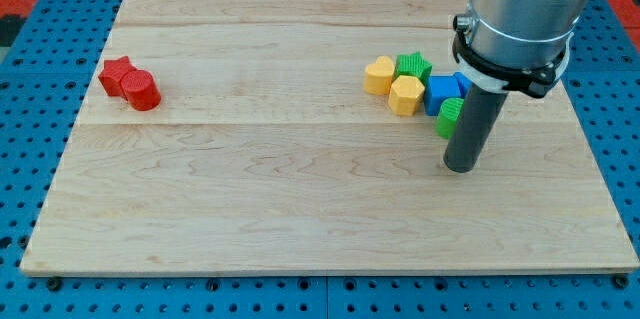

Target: Point your arm to the yellow hexagon

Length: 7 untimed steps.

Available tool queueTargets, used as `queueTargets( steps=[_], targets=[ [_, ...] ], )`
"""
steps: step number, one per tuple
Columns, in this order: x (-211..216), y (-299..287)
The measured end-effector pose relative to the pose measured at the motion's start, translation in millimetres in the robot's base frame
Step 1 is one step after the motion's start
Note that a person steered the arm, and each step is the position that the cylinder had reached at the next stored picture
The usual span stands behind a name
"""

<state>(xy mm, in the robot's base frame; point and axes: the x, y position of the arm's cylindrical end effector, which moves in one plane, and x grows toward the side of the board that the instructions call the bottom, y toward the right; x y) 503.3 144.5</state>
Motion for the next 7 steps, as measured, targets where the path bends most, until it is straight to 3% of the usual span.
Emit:
queueTargets(
  steps=[5,7],
  targets=[
    [-5,-2],
    [14,-19]
  ],
)
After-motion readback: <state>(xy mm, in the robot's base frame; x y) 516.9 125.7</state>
